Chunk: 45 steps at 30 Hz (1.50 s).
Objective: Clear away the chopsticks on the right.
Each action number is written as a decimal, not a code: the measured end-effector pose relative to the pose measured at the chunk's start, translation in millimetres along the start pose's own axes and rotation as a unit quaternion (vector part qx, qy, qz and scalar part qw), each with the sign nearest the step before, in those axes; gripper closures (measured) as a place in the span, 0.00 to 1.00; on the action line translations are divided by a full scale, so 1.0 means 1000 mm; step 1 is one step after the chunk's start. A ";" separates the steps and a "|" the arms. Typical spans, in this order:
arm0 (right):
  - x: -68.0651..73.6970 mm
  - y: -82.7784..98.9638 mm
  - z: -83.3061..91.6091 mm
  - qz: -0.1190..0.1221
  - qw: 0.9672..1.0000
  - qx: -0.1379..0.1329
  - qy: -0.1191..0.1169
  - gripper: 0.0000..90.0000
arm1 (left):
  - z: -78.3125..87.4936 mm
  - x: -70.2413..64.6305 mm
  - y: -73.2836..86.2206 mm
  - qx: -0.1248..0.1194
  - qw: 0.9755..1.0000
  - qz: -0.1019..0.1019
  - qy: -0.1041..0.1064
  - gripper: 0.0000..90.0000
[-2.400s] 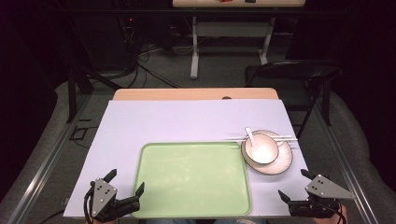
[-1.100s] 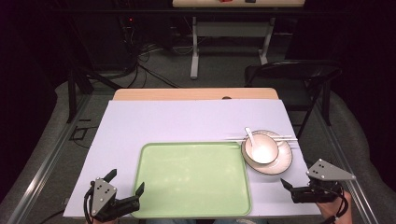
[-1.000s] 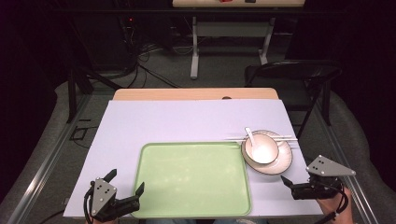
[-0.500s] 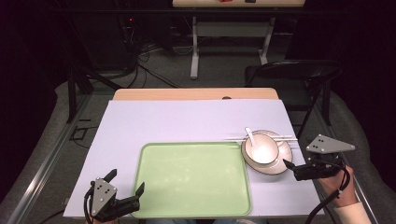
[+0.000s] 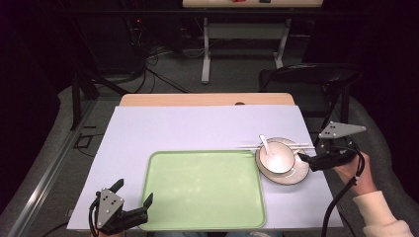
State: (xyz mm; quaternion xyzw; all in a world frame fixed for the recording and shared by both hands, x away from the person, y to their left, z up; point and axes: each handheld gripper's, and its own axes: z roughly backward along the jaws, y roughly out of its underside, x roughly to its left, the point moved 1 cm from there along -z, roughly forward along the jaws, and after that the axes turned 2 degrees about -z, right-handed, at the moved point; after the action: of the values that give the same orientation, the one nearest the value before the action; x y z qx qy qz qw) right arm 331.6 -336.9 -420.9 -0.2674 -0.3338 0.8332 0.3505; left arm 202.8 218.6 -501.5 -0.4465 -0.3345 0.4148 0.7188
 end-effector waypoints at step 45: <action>-0.065 -0.017 -0.129 0.000 0.981 0.183 -0.063 0.22 | 0.001 0.000 0.000 0.001 1.000 -0.001 0.001 0.05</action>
State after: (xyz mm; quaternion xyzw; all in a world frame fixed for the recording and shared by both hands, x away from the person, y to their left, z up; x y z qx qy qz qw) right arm 465.6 -329.9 -476.4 -0.1457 -0.1974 0.8953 0.3717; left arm 202.1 219.3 -501.3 -0.4457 -0.3337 0.4136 0.7204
